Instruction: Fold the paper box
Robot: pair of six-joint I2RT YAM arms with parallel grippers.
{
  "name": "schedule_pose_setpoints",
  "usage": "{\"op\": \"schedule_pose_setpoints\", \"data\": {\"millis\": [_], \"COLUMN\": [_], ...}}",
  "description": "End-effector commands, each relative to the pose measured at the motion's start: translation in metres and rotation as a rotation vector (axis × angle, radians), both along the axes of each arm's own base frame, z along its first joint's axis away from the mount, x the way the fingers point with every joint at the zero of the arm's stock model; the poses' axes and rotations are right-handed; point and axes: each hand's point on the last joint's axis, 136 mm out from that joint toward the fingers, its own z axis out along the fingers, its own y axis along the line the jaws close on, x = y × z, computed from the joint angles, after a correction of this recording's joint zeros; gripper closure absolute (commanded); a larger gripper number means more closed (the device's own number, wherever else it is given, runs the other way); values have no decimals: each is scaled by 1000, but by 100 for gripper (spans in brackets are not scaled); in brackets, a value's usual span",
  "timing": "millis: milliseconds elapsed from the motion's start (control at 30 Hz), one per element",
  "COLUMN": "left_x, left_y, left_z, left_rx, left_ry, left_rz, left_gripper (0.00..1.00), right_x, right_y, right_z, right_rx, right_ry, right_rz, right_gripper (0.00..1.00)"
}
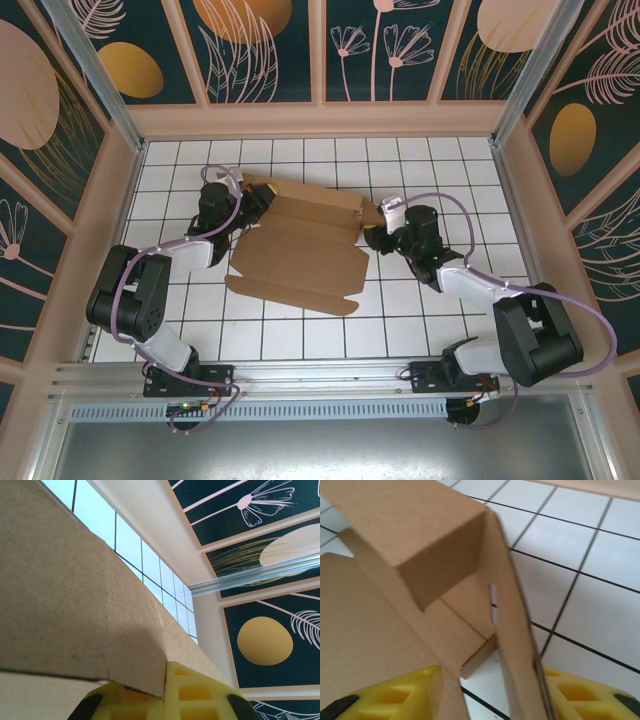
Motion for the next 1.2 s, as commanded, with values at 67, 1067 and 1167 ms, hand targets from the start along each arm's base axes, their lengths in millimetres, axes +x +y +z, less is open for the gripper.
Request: {"op": "schedule_pose_setpoints", "data": {"millis": [67,1067,1167], "left_x": [-7,-1,0], "left_y": [-6,-8,-7], "left_z": [-27,-15,-12], "left_rx": [35,-19,-26], "left_ry": [93,92,92], "left_rz": [-35,-37,-36], "left_gripper": [100,100,100], "right_x": [-18,17,16], "right_y": [19,17,16], "right_z": [86,12,13], "right_rx": [181,-27,-64], "right_ry": [-238,62,37], "right_rz": [167,190,111], "right_gripper": [48,55,52]}}
